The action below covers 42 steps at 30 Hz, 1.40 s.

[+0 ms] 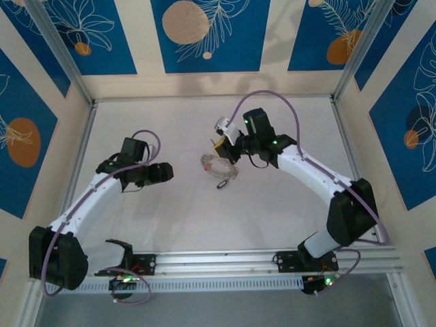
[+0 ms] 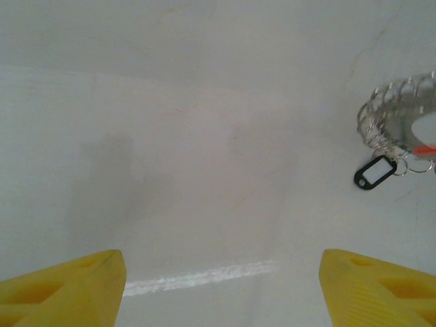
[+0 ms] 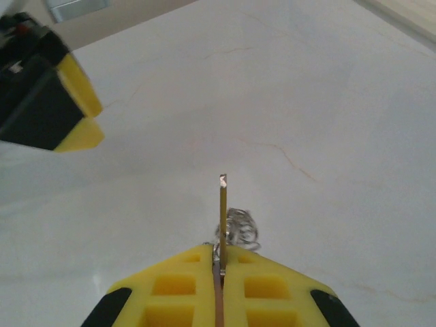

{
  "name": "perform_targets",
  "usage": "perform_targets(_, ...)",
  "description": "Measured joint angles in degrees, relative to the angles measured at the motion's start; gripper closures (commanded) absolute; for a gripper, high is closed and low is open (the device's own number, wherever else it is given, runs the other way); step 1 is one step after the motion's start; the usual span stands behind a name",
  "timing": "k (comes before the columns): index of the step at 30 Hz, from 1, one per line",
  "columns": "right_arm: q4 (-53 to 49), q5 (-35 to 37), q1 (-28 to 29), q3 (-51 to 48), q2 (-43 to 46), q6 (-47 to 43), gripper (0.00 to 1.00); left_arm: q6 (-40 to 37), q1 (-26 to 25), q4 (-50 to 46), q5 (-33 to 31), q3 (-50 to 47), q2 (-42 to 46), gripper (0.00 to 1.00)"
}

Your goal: Put the keys on the keyring

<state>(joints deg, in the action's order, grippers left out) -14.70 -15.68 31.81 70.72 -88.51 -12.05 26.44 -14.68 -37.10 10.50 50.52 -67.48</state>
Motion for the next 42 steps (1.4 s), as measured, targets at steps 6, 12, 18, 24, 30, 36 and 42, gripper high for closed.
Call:
perform_targets(6, 1.62, 1.53, 0.09, 6.56, -7.39, 2.45, 1.0, 0.02, 3.45, -1.33, -0.42, 0.0, 2.54, 0.25)
perform_targets(12, 2.1, 2.62, 0.02, 9.05, -12.07, 3.32, 1.0, -0.33, 4.17, -1.6, 0.66, 0.0, 2.75, 0.25)
perform_targets(18, 2.4, 2.78, -1.4, 9.2, -13.44, 4.48, 1.0, -1.31, 4.39, -1.77, 1.64, 0.0, 2.56, 0.25)
perform_targets(24, 3.45, 2.32, -4.92, 9.2, -14.16, 5.25, 1.0, -1.4, 4.44, -1.75, 2.82, 0.0, 1.22, 0.25)
perform_targets(30, 4.48, 1.66, -8.5, 8.46, -14.58, 5.64, 1.0, -1.46, 4.44, -1.7, 3.04, 0.0, 0.24, 0.25)
perform_targets(36, 7.69, 0.13, -13.51, 3.13, -14.84, 7.23, 1.0, -1.38, 4.44, -1.36, 3.48, 0.0, -1.01, 0.25)
perform_targets(42, 10.93, -2.45, -18.67, 0.02, -17.97, 12.0, 1.0, -1.22, 4.44, -0.92, 4.04, 0.0, -2.45, 0.25)
